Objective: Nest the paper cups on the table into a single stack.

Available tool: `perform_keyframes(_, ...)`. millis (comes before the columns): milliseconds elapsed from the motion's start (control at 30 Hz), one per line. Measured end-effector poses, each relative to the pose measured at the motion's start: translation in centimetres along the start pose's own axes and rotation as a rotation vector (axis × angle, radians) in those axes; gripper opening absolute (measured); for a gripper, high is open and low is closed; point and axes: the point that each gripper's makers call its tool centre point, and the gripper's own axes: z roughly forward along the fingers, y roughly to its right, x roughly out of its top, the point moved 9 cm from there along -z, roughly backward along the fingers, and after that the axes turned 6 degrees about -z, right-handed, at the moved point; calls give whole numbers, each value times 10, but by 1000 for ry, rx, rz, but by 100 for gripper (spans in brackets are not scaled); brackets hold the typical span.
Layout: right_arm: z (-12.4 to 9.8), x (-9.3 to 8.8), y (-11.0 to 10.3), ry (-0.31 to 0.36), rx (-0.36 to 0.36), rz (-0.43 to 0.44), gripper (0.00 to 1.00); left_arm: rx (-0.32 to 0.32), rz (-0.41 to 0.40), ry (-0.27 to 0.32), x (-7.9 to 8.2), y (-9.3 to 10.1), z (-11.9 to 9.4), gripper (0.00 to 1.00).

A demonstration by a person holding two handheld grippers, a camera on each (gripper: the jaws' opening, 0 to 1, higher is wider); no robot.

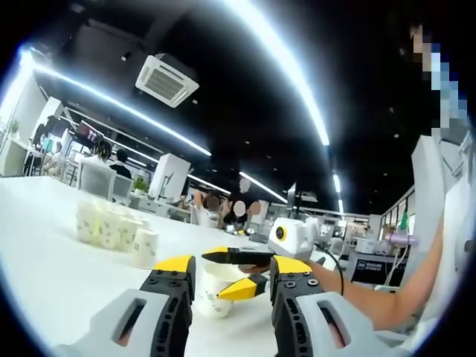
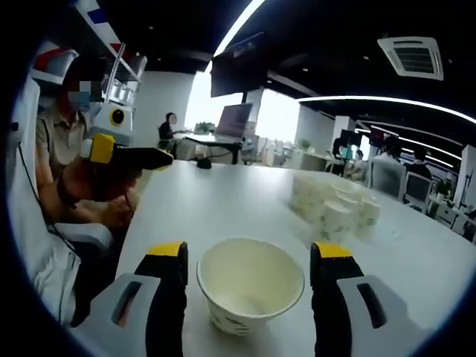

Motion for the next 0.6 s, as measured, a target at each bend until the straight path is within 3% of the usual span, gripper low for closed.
perform_keyframes(67, -3, 1, -1, 13, -9, 0, 74, 2, -6, 0, -1, -2, 0, 41)
perform_keyframes(267, -29, 18, 0, 164, -40, 80, 75, 13, -19, -1, -4, -6, 2, 41)
perform_keyframes(400, -43, 26, -1, 212, -51, 108, 74, 21, -24, 1, -7, -10, 4, 41)
perform_keyframes(600, -73, 33, -10, 307, -127, 109, 74, 35, -18, -21, -10, -12, 7, 41)
